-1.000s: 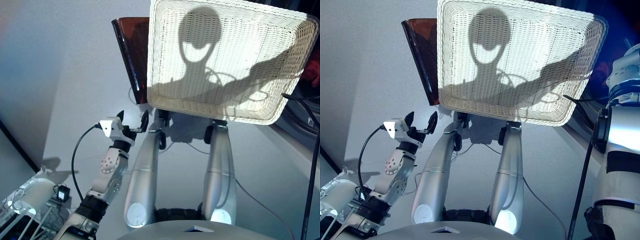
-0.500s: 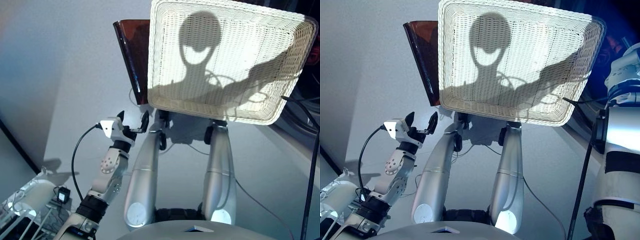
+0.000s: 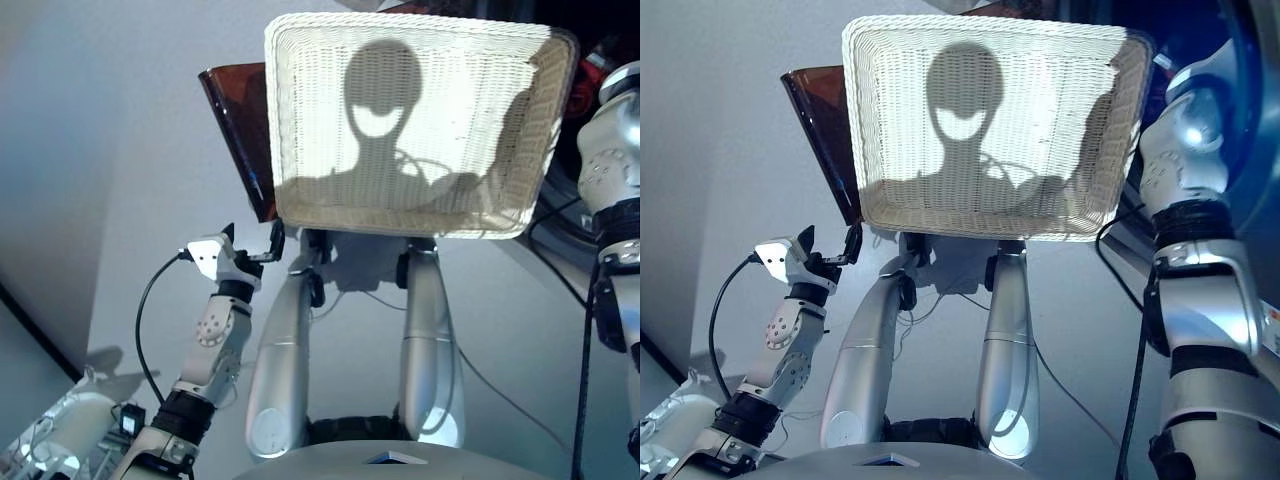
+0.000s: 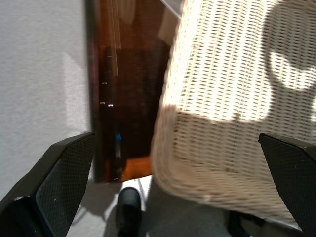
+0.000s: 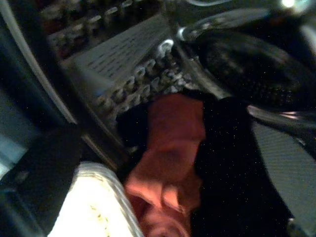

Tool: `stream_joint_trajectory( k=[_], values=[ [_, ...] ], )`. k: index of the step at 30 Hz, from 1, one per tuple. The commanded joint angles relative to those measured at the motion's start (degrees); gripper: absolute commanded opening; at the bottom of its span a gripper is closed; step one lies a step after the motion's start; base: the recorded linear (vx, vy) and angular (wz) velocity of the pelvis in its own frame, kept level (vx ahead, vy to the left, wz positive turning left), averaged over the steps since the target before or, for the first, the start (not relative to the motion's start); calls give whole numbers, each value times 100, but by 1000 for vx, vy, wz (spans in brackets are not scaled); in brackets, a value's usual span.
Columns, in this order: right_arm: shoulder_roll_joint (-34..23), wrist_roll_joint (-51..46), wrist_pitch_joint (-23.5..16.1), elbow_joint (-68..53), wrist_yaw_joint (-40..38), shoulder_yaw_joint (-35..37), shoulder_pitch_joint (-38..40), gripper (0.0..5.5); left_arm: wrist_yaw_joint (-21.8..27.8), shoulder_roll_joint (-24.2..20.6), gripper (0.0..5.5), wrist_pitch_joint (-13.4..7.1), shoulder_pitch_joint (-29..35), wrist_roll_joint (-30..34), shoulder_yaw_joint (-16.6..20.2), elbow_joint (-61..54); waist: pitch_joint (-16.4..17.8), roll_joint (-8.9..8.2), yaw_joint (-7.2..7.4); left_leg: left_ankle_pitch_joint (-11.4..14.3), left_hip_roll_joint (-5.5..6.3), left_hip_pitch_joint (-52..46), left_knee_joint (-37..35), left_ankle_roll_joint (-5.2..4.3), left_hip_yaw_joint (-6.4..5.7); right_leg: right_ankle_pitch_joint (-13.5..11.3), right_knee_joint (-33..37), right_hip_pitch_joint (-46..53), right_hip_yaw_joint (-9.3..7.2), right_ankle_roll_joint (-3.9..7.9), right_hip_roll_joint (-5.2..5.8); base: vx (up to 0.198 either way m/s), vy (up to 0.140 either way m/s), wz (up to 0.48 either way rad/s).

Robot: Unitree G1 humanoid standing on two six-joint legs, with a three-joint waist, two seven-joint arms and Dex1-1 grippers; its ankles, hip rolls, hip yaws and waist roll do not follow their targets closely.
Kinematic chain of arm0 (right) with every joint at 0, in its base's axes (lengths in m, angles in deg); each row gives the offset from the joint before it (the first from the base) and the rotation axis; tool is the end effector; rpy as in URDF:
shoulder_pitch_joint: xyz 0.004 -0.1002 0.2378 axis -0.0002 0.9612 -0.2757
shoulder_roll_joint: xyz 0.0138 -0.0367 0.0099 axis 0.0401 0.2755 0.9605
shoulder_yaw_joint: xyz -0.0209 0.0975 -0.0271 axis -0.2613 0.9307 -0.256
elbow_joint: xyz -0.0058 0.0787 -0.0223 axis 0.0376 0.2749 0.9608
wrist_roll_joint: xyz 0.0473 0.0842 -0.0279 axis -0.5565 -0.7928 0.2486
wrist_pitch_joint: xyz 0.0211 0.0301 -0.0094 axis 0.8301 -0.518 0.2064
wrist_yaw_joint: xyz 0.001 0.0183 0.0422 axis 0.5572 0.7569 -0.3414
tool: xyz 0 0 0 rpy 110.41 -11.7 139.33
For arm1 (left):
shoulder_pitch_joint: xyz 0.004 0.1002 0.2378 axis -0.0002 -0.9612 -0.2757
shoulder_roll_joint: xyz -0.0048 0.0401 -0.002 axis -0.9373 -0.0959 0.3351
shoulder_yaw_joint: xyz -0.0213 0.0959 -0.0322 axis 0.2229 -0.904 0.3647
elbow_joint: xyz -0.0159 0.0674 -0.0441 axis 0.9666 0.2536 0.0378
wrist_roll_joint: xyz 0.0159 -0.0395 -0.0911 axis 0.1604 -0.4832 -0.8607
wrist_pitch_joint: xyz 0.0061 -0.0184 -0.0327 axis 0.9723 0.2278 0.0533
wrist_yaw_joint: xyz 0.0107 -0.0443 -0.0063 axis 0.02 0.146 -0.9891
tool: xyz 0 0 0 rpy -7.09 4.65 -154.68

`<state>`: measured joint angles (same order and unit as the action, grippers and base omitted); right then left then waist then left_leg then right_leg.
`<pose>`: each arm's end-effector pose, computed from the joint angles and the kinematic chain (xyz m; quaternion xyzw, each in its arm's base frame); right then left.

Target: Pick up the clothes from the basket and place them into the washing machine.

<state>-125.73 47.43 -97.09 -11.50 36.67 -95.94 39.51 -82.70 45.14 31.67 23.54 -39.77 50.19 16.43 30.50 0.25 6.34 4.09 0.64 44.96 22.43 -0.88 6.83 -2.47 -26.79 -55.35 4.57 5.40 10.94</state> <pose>0.3234 -0.2404 0.2235 0.0800 -0.2634 -0.2314 0.9331 0.2071 0.1757 0.0411 -0.1520 -0.0648 -0.0369 0.9856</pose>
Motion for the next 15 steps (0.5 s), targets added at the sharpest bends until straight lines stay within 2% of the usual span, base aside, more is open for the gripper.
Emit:
stream_joint_trajectory(
  k=[1, 6, 8, 15],
  values=[
    [155, 910, -921, -1083, -53, 148, 453, 550, -50, -41, 550, -202, -703, 188, 170, -84, -485, -194, -6, 682, -361, -363, 634, -269, -220, -521, 762, -28, -82, -20, -124, 0, 0, 0],
    [571, 1731, -651, -1356, 26, -346, 499, 550, -11, -82, 550, -226, -762, 262, 200, -87, -509, -206, -70, 665, -352, -339, 674, -253, -245, -554, 793, 11, -80, -15, -109, 0, 0, 0],
    [567, 2146, -453, -1341, 126, -683, 411, 550, 7, -107, 550, -246, -768, 264, 240, -100, -509, -210, -105, 660, -346, -307, 705, -251, -249, -563, 796, 7, -77, -11, -99, 0, 0, 0],
    [611, 3125, -130, -1222, 459, -1589, 97, 550, 29, -82, 550, -282, -853, 308, 405, -178, -498, -218, -224, 600, -349, -217, 697, -265, -293, -557, 800, -10, -105, -8, -75, 0, 0, 0]
  ],
)
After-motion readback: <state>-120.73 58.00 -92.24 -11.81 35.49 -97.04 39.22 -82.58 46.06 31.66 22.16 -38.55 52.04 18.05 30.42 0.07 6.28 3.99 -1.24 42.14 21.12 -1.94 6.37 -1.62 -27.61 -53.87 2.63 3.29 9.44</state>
